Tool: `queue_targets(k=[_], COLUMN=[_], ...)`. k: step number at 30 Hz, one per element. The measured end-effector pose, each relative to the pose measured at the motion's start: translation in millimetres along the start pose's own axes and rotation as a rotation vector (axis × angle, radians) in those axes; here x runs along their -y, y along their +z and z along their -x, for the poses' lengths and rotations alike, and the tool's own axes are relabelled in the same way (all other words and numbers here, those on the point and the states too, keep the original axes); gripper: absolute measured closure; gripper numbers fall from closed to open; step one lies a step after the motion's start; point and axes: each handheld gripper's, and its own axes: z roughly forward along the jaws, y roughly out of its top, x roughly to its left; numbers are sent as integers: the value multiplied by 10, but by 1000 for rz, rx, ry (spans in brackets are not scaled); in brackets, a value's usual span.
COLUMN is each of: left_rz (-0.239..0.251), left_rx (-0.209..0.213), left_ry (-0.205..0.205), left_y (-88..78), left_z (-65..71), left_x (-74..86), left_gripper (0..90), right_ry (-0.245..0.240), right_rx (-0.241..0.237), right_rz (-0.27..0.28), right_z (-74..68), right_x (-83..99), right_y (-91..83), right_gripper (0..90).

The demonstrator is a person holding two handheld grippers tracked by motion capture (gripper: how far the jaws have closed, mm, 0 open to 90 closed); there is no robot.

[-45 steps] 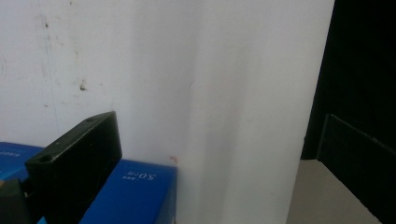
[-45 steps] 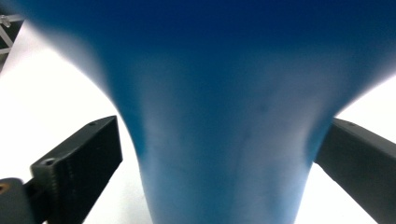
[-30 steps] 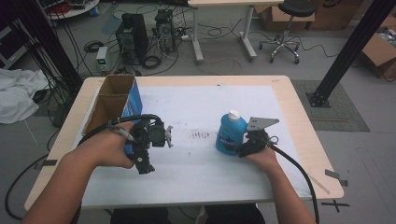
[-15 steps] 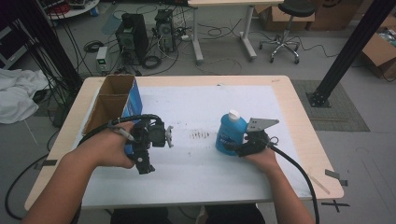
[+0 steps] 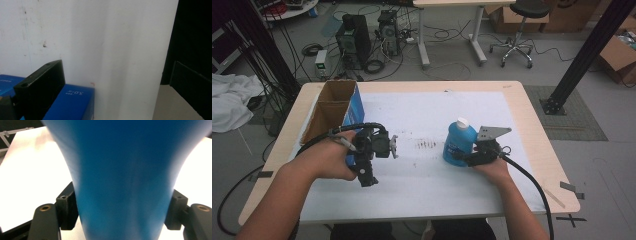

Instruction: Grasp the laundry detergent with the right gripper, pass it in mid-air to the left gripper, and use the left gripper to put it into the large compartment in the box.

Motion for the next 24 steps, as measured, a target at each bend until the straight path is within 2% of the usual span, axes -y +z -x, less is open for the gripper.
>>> queue_targets(k=[16, 21, 24], left_rz=[-4, -4, -1], left_rx=[8, 10, 8], left_ry=[-3, -3, -2], left_y=[32, 37, 34], left_z=[-21, -25, -29], left_x=[0, -9, -15], left_gripper=[4, 4, 4], right_ry=[5, -5, -27], right_rx=[-16, -14, -2], right_rz=[14, 19, 19], right_z=[21, 13, -3], right_x=[12, 17, 13], right_y=[26, 26, 19], right_gripper=[394, 409, 428])
